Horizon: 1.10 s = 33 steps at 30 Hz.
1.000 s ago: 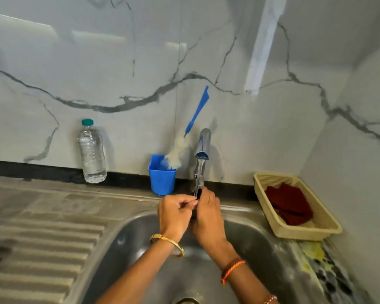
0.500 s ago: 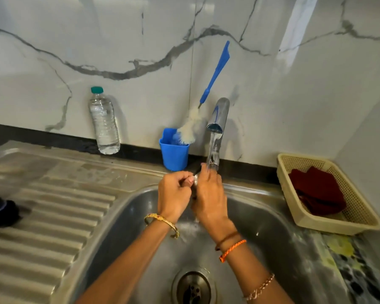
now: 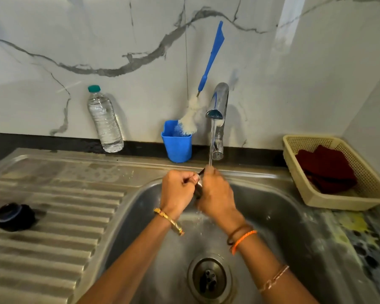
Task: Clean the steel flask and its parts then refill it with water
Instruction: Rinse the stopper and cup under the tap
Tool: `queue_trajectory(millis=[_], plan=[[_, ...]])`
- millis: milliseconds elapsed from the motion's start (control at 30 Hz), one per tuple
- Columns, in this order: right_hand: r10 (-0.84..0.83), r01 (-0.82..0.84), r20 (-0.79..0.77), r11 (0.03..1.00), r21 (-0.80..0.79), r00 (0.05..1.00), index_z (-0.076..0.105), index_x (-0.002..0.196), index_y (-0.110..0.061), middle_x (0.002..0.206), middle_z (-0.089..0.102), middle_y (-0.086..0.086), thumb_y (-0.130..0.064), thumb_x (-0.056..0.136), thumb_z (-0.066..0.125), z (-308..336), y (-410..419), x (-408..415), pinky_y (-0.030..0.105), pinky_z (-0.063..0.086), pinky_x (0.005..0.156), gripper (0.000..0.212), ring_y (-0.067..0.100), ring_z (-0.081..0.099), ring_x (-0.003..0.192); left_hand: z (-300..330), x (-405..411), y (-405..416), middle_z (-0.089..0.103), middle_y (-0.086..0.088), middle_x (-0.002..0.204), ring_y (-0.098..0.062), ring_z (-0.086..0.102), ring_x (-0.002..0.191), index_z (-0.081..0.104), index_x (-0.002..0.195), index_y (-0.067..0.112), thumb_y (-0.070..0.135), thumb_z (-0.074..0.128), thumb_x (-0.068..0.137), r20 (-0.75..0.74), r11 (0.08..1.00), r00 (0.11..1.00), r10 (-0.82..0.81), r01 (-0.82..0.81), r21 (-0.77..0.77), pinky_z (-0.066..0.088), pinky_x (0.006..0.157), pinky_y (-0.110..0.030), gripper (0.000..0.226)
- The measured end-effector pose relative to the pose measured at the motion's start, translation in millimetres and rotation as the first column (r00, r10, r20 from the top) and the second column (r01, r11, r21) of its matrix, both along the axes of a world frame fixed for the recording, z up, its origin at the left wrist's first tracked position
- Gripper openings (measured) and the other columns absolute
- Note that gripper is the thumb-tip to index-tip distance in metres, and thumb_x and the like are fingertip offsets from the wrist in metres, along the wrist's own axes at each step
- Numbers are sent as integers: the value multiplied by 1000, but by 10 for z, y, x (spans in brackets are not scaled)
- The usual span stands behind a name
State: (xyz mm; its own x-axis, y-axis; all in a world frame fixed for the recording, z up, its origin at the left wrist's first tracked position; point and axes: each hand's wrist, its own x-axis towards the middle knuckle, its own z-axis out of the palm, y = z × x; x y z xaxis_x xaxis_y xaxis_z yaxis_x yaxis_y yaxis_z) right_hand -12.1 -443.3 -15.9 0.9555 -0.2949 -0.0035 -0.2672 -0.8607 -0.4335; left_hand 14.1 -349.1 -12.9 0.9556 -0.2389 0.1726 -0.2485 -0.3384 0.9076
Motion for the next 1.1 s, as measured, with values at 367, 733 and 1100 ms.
queue_trajectory(millis=[367,733,1100], plan=[[-48,116,231,950,-289,972,24,144,-2,139,40,19,0,70,73,-91,239,-112,40,52,85,89,35,45,121,23,11,-74,58,4,55,1,51,49,67,64,11,-4,57,86,-102,977,995,3,-24,-210,43,50,-12,29],[-160,181,-89,926,332,983,55,110,-11,104,61,10,-21,66,79,179,25,-112,36,50,73,51,23,61,92,-22,-47,27,61,0,64,-10,55,62,65,64,20,0,57,88,-300,925,954,-9,-106,-364,48,56,-24,32],[26,-106,110,548,830,994,51,125,-8,108,60,5,10,67,72,302,-306,-67,19,51,78,65,16,59,95,200,155,16,62,-13,82,-25,62,73,57,84,4,5,53,91,-668,897,730,-146,-187,-400,54,54,-41,8]])
